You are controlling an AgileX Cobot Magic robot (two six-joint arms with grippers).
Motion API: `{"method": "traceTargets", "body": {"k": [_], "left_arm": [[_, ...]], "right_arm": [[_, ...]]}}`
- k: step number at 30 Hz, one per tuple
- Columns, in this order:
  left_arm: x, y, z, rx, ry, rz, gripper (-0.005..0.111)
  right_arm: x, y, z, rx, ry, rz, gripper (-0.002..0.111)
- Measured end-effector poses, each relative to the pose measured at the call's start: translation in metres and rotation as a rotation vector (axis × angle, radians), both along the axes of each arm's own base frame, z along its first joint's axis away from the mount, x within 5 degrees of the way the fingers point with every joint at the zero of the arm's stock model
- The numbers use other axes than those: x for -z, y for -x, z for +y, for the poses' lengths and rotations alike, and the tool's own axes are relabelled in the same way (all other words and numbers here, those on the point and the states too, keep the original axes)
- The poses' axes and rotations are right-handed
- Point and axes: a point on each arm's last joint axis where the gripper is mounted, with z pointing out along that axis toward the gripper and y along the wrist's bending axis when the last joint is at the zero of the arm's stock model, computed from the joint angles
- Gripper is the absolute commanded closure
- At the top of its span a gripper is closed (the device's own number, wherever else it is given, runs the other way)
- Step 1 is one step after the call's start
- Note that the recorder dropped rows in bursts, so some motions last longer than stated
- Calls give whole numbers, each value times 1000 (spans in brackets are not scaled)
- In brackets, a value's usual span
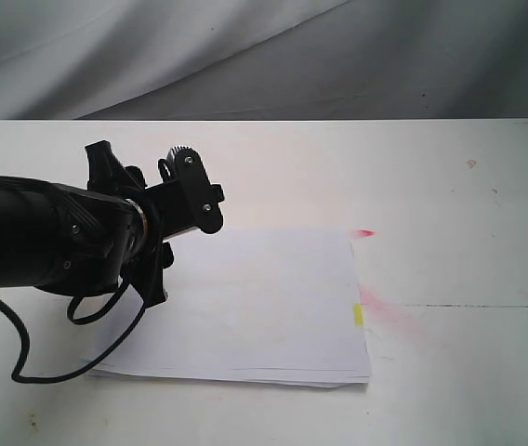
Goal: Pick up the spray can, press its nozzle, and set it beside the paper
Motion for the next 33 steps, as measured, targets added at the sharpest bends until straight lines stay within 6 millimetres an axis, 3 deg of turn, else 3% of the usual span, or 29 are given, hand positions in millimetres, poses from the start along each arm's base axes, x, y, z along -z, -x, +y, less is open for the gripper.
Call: {"method": "traceTargets", "body": {"k": [4, 9, 13, 16, 19, 22, 33], "left_arm": [[0, 0, 0, 0, 0, 0, 107], [0, 0, 0, 0, 0, 0, 107], [0, 0, 0, 0, 0, 0, 107], [0, 0, 0, 0, 0, 0, 107], [0, 0, 0, -2, 2, 0, 107], [0, 0, 0, -13, 13, -2, 107], [0, 0, 0, -15, 16, -2, 107]], "right_arm": [[-42, -32, 18, -118, 143, 51, 108], [-95, -96, 41, -263, 372, 80, 108], [-126, -149, 56, -493, 500, 151, 108], [-130, -186, 60, -693, 526, 224, 108], [-119, -221, 64, -862, 477, 274, 108], [-95, -249, 70, -945, 424, 291, 108], [-2, -287, 130, -1141, 400, 395, 108]]}}
